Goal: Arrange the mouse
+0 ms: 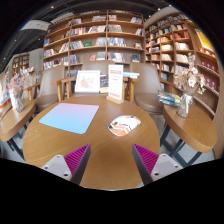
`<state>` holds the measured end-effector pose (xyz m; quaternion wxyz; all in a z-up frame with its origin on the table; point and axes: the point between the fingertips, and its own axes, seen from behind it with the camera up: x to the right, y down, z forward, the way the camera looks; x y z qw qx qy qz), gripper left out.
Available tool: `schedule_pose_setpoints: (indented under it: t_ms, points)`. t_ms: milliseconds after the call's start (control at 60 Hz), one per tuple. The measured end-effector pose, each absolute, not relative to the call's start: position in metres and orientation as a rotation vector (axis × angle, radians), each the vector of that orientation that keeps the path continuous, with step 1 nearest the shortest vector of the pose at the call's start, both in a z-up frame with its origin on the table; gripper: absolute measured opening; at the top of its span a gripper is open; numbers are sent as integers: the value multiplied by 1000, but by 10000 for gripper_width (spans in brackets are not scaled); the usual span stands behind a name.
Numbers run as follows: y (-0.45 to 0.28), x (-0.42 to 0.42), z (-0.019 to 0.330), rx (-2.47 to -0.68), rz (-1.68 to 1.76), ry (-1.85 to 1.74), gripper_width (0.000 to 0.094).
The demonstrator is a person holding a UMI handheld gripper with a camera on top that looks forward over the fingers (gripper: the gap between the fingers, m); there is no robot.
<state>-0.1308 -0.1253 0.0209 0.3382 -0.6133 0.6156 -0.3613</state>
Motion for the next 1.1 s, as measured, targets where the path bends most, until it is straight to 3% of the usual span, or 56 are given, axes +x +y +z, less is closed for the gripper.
schedule_pose_setpoints:
  t_ms: [583, 1100]
  points:
    - [-146, -37, -12, -1655, -890, 1725, 856]
    - [-143, 40, -14, -1670, -838, 1697, 848]
